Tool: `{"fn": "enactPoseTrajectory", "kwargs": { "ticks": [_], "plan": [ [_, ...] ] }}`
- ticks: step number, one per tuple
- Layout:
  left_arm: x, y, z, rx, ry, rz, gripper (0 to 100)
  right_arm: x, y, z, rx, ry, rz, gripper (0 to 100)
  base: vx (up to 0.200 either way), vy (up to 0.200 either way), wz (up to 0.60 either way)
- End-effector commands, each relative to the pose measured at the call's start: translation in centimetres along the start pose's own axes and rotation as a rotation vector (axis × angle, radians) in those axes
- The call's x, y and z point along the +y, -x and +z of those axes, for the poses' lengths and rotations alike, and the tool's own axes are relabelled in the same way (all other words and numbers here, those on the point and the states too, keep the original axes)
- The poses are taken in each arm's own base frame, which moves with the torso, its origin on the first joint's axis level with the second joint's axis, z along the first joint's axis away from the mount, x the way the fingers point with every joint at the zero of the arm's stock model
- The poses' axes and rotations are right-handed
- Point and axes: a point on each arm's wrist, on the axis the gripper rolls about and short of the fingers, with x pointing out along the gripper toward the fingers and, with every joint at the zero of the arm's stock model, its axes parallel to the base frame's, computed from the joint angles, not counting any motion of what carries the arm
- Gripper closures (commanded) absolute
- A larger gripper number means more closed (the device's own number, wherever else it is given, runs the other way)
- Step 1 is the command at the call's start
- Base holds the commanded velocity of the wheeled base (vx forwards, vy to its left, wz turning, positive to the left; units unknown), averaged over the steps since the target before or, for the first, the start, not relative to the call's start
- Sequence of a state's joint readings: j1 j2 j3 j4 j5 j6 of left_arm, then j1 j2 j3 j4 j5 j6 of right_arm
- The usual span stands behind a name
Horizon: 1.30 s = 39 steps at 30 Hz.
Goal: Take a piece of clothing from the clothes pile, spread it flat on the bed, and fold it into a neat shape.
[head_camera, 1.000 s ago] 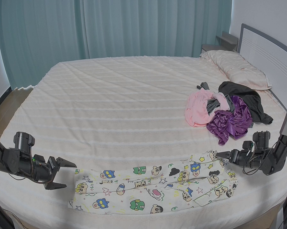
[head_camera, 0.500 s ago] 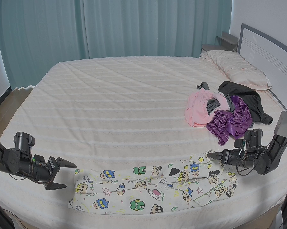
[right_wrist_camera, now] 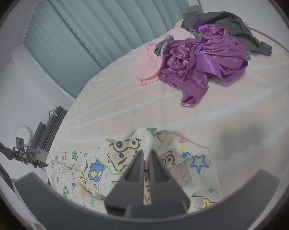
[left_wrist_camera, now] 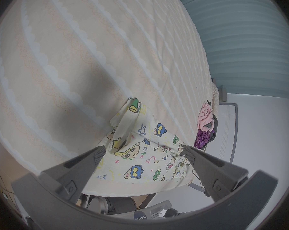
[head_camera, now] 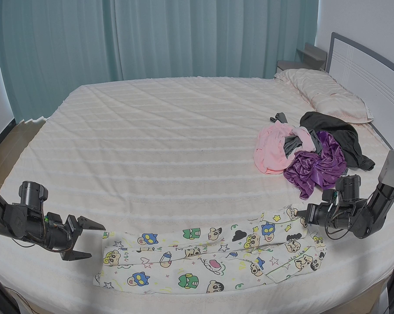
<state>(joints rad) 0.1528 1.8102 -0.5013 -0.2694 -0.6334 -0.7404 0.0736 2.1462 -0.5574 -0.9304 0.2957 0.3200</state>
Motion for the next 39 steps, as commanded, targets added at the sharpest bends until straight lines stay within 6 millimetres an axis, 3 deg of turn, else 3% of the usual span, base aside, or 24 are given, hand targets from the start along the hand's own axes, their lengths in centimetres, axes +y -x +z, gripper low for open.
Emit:
{"fn": "enactPoseTrajectory", "kwargs": {
  "ticks": [1,9,11,15,19,20,25,31,34,38,39],
  "plan": [
    [0.0,0.0,0.0,-0.001,0.0,-0.001,0,0.7,1.3,0.6,-0.034,0.012,0.013,100,0.0,0.0,0.0],
    [0.0,0.0,0.0,0.0,-0.001,-0.001,0,2.7,4.4,2.1,-0.141,0.059,0.073,100,0.0,0.0,0.0],
    [0.0,0.0,0.0,-0.001,0.0,-0.001,0,2.8,4.4,2.2,-0.156,0.066,0.079,100,0.0,0.0,0.0],
    [0.0,0.0,0.0,-0.001,0.0,-0.001,0,2.4,3.4,1.7,-0.136,0.06,0.069,100,0.0,0.0,0.0],
    [0.0,0.0,0.0,0.0,-0.001,-0.001,0,0.5,0.8,-0.7,-0.025,0.037,0.017,100,0.0,0.0,0.0],
    [0.0,0.0,0.0,-0.001,0.0,-0.001,0,0.1,0.4,-1.1,-0.007,0.036,0.008,0,0.0,0.0,0.0],
    [0.0,0.0,0.0,0.0,-0.001,-0.001,0,-0.3,0.1,-1.6,0.019,0.027,-0.007,0,0.0,0.0,0.0],
    [0.0,0.0,0.0,0.0,-0.001,-0.001,0,0.8,1.8,1.1,-0.113,0.056,-0.027,0,0.0,0.0,0.0],
    [0.0,0.0,0.0,-0.001,-0.001,0.0,0,2.9,2.9,2.8,-0.18,0.094,0.02,0,0.0,0.0,0.0],
    [0.0,0.0,0.0,0.0,-0.002,-0.001,0,4.9,2.5,3.2,-0.157,0.117,0.021,0,0.0,0.0,0.0],
    [0.0,0.0,0.0,-0.001,-0.001,0.0,0,7.0,1.8,3.7,-0.137,0.142,0.023,0,0.0,0.0,0.0]
  ]
}}
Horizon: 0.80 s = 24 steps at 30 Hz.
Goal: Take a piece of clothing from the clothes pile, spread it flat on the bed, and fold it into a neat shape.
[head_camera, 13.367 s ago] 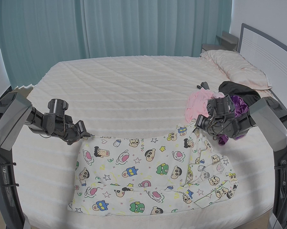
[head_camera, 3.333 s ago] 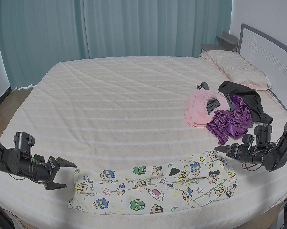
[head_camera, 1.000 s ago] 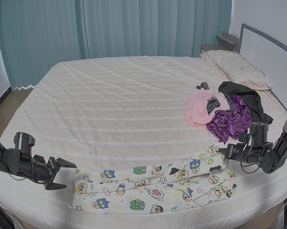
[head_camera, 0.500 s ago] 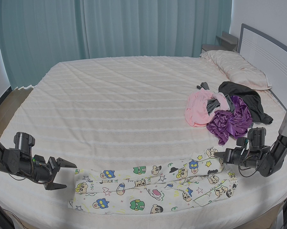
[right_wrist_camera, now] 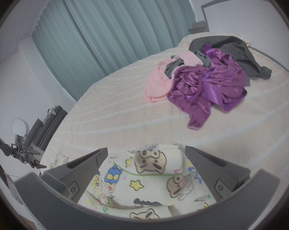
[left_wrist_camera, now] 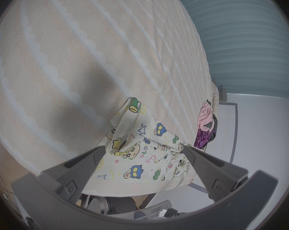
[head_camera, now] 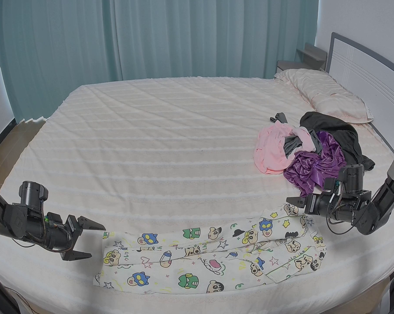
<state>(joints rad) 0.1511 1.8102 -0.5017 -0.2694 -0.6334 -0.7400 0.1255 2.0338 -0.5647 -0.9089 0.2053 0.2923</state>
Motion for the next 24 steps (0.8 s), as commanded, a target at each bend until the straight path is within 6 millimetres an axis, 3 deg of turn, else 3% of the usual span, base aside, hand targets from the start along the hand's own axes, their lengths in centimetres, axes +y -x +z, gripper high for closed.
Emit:
{"fn": "enactPoseTrajectory", "kwargs": {
  "ticks": [1,6,9,15,24],
  "plan": [
    [0.0,0.0,0.0,-0.002,0.001,0.001,0,4.9,-0.6,2.3,-0.032,0.068,0.056,0,0.0,0.0,0.0],
    [0.0,0.0,0.0,-0.001,0.0,0.001,0,8.3,-2.6,1.5,0.007,0.117,0.122,0,0.0,0.0,0.0],
    [0.0,0.0,0.0,0.0,-0.003,0.001,0,9.7,-4.9,-0.3,0.056,0.145,0.119,0,0.0,0.0,0.0],
    [0.0,-0.1,0.0,0.0,-0.003,0.001,0,10.1,-7.7,-1.7,0.135,0.168,0.038,0,0.0,0.0,0.0],
    [-0.1,-0.1,-0.1,0.003,-0.005,0.002,0,10.3,-8.0,-2.3,0.192,0.217,0.021,0,0.0,0.0,0.0]
  ]
}}
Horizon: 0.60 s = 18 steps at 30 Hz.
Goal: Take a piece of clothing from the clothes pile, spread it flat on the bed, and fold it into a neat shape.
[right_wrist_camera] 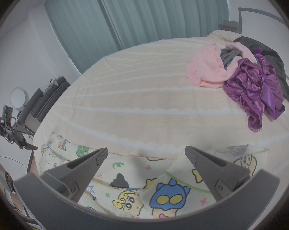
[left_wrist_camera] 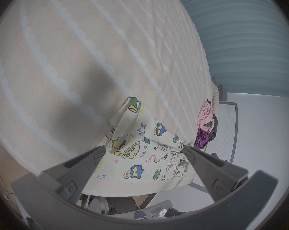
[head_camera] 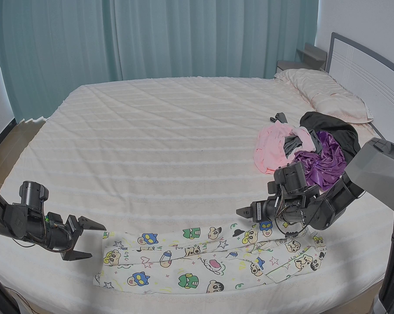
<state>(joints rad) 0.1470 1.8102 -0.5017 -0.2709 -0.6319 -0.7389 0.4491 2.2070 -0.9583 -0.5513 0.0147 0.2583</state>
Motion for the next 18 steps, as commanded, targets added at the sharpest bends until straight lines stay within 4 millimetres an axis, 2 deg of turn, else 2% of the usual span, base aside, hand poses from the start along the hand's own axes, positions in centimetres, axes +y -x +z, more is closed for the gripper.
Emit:
{"fn": "enactPoseTrajectory", "kwargs": {
  "ticks": [1,12,16,17,18],
  "plan": [
    [0.0,-0.1,0.0,0.002,-0.001,0.001,0,-0.1,-0.9,-0.7,0.027,0.01,-0.007,0,0.0,0.0,0.0],
    [0.0,-0.1,0.0,0.002,-0.001,0.001,0,-1.2,-1.6,-0.2,0.027,0.054,-0.065,0,0.0,0.0,0.0],
    [0.0,-0.1,0.0,0.002,-0.001,0.001,0,-1.4,-2.1,-0.7,0.052,0.053,-0.071,0,0.0,0.0,0.0],
    [0.0,-0.1,0.0,0.002,-0.001,0.001,0,-1.4,-2.1,-0.8,0.055,0.053,-0.072,100,0.0,0.0,0.0],
    [0.0,-0.1,0.0,0.002,-0.001,0.001,0,-1.4,-2.1,-0.8,0.055,0.053,-0.072,100,0.0,0.0,0.0]
  ]
}}
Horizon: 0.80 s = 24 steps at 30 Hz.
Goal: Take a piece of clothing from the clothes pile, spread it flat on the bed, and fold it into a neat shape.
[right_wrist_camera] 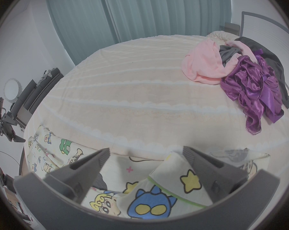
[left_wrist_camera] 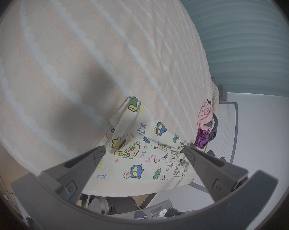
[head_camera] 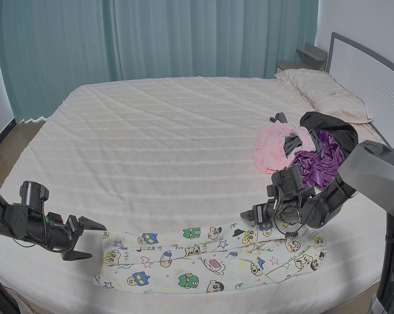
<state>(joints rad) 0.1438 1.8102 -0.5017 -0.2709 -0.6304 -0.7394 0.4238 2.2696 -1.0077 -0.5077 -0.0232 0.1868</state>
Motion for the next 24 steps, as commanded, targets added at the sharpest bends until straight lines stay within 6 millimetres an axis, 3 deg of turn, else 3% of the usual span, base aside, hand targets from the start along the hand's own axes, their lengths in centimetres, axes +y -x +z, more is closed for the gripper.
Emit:
{"fn": "enactPoseTrajectory", "kwargs": {
  "ticks": [1,12,24],
  "plan": [
    [0.0,0.0,0.0,0.0,0.001,0.0,0,-0.1,-0.4,-0.3,0.012,-0.001,-0.004,100,0.0,0.0,0.0],
    [0.0,0.0,0.0,0.001,0.002,0.001,0,0.0,0.4,0.1,-0.014,-0.003,-0.01,100,0.0,0.0,0.0],
    [0.0,0.0,0.0,0.001,0.002,0.001,0,1.9,2.2,0.6,-0.043,0.023,0.031,100,0.0,0.0,0.0]
  ]
}}
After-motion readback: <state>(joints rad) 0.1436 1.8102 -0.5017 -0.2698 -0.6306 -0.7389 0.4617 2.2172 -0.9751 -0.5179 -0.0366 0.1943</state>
